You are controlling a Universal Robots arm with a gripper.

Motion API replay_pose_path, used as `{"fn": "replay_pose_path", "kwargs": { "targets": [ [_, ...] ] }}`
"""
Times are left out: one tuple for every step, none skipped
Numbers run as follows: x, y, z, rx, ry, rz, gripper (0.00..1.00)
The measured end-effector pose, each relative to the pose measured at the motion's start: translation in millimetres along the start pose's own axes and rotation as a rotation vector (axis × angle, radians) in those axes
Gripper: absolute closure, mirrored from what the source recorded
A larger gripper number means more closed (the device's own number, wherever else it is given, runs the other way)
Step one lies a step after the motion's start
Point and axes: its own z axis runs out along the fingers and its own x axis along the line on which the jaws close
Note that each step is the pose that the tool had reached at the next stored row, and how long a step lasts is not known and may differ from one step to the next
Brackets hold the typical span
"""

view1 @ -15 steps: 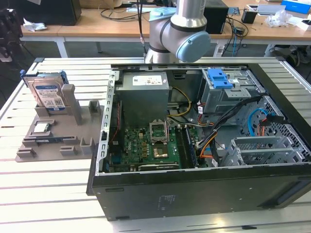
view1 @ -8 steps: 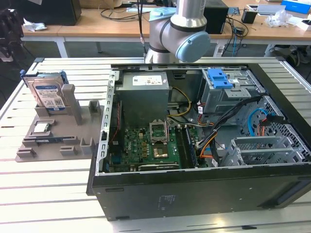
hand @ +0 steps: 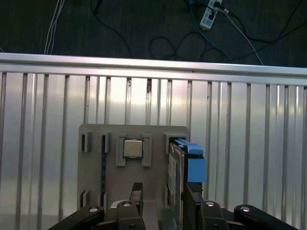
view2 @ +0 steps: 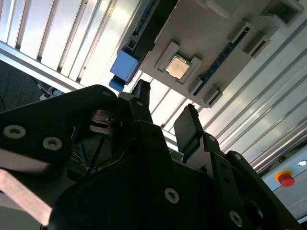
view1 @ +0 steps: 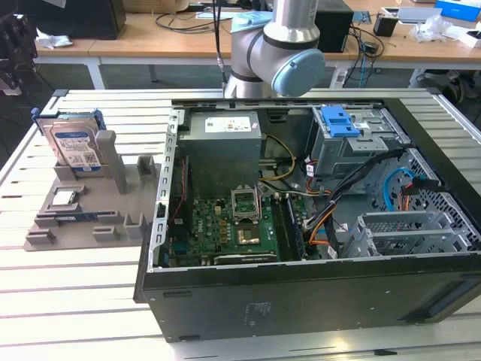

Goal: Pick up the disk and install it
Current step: 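Pick up the disk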

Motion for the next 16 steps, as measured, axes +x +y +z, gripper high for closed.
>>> {"fn": "replay_pose_path", "kwargs": {
  "targets": [
    [-0.3,-0.1,0.1,0.0,0.0,0.0,0.52],
    [-0.7,-0.1,0.4,0.0001,0.0,0.0,0.52],
    [-1.0,-0.2,0.6,0.0001,0.0,0.0,0.52],
    [-1.5,-0.2,0.8,0.0001,0.0,0.0,0.52],
    [-1.9,-0.2,0.9,0.0,0.0,0.0,0.52],
    [-2.3,-0.3,1.1,0.0001,0.0,0.0,0.52],
    [-2.7,-0.3,1.2,0.0001,0.0,0.0,0.52],
    [-3.3,-0.4,1.4,0.0001,0.0,0.0,0.52],
    [-3.8,-0.5,1.6,0.0001,0.0,0.0,0.52],
    [-4.1,-0.5,1.7,0.0001,0.0,0.0,0.52],
    [-4.4,-0.5,1.9,0.0001,0.0,0.0,0.52],
    [-4.8,-0.5,2.1,0.0001,0.0,0.0,0.52],
    [-5.2,-0.5,2.2,0.0,0.0,0.0,0.52],
    [-5.5,-0.6,2.4,0.0001,0.0,0.0,0.52],
    [-6.2,-0.7,2.6,0.0,0.0,0.0,0.52],
    [-6.7,-0.7,2.7,0.0,0.0,0.0,0.52]
  ]
}}
